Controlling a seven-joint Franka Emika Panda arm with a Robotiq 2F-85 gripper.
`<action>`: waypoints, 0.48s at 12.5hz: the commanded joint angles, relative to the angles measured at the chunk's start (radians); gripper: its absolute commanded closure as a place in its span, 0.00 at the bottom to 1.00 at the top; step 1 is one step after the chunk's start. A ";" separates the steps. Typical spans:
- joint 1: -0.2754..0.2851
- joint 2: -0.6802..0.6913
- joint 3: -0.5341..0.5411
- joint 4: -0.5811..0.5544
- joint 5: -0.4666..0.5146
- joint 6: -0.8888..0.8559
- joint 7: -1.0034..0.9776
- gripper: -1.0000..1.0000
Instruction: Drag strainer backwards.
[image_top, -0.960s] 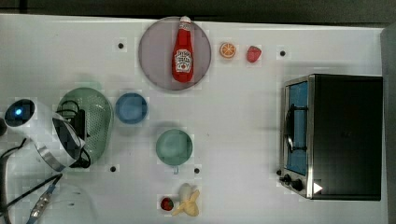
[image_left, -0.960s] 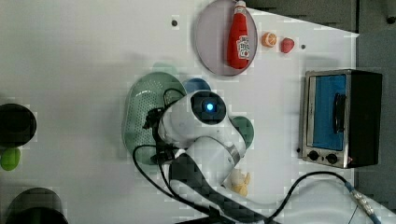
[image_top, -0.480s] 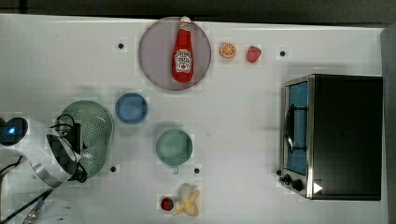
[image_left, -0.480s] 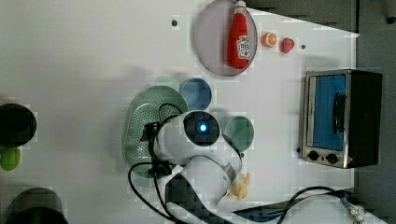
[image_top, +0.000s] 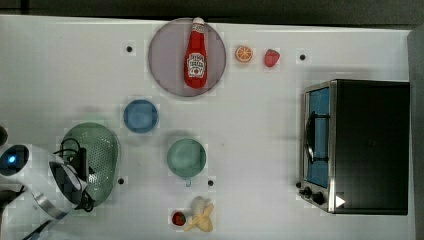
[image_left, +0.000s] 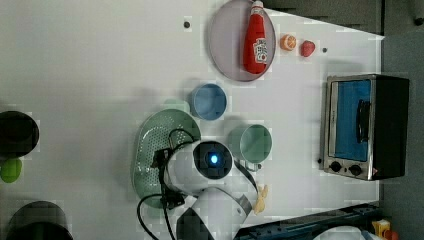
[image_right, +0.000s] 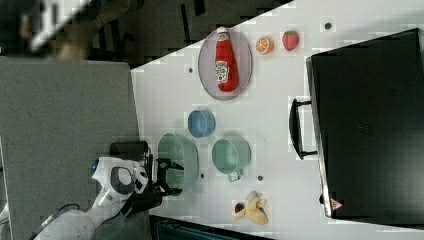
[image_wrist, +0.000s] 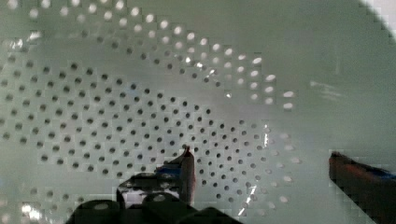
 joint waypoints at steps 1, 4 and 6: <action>0.038 -0.046 -0.003 -0.019 0.026 0.048 0.052 0.00; 0.050 -0.061 -0.003 -0.051 0.026 0.071 0.052 0.00; 0.050 -0.064 -0.005 -0.058 0.024 0.091 0.051 0.00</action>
